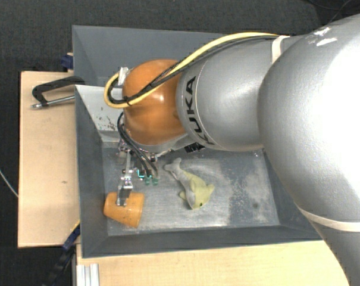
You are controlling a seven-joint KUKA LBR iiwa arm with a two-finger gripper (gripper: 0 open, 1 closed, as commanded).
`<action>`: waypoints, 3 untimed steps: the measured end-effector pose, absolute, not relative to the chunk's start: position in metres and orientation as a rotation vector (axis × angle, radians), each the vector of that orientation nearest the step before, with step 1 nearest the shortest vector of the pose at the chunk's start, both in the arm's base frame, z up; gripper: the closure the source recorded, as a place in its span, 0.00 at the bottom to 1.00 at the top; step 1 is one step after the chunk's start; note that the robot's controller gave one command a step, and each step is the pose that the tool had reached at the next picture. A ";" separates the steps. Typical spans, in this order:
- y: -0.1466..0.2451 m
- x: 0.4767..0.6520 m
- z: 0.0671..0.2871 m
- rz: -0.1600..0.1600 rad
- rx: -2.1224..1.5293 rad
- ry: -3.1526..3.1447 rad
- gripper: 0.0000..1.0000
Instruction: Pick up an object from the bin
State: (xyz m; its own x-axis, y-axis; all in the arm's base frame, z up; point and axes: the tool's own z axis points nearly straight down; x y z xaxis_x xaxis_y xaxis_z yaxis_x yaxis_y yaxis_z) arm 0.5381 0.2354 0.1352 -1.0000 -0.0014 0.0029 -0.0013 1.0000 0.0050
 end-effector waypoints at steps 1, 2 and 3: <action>0.233 0.530 0.122 -0.030 0.330 -3.152 0.00; 0.210 0.512 0.151 -0.002 1.214 -2.906 0.00; 0.209 0.525 0.071 -0.002 1.966 -2.452 0.00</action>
Offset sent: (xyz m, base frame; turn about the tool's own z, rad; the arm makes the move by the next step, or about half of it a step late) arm -0.0377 -0.0244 -0.0652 -0.4119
